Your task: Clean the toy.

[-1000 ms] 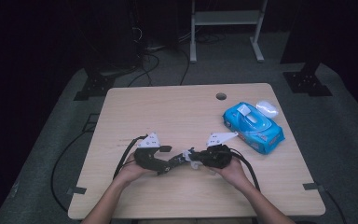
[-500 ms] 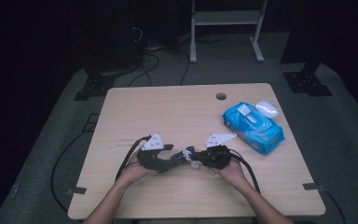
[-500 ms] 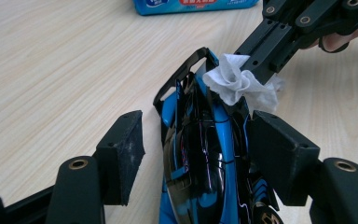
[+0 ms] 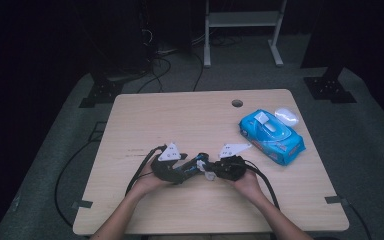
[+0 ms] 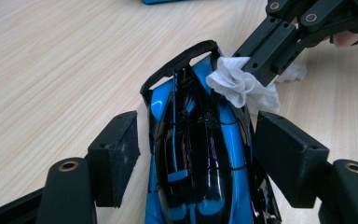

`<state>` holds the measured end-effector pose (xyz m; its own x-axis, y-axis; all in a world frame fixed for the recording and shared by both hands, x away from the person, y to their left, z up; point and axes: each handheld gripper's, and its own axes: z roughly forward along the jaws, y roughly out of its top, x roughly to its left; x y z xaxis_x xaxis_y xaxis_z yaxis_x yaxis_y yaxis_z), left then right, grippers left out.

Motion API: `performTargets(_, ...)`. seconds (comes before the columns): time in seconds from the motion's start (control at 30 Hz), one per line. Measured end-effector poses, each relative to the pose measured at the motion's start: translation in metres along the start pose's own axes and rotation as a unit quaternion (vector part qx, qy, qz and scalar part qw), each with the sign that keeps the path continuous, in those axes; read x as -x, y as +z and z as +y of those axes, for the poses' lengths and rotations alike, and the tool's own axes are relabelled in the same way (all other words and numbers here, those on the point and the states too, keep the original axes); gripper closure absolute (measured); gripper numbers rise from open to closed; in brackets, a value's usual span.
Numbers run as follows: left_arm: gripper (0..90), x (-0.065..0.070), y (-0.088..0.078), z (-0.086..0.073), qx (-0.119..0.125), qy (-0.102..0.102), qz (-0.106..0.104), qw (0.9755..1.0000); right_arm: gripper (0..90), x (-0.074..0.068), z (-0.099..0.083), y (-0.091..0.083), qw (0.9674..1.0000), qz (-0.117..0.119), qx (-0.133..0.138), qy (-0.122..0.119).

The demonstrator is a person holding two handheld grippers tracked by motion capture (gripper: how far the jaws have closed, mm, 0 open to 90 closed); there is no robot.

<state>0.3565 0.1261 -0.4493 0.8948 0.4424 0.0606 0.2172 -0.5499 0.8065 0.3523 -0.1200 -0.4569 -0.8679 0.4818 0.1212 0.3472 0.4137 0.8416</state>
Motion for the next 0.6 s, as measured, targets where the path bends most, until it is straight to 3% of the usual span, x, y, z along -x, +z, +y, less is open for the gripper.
performTargets(0.13,27.5,0.004,0.005,0.001,-0.005,0.018,0.013,0.9997,87.5,0.001,-0.002,-0.001,1.0000,-0.003,-0.006,0.002)
performTargets(0.2,27.3,0.007,0.010,0.001,-0.023,0.034,0.022,0.9989,87.4,0.004,-0.005,-0.002,0.9998,-0.010,-0.015,0.006)
performTargets(0.33,27.3,0.011,0.019,-0.002,-0.046,0.045,0.029,0.9975,87.4,0.007,-0.008,-0.007,0.9997,-0.013,-0.019,0.013)
performTargets(0.53,27.3,0.009,0.019,-0.003,-0.047,0.037,0.025,0.9979,87.4,0.009,-0.008,-0.021,0.9997,-0.013,-0.011,0.019)
performTargets(0.6,27.3,0.010,0.019,-0.005,-0.048,0.041,0.027,0.9977,87.4,0.009,-0.006,-0.034,0.9997,-0.017,-0.003,0.019)
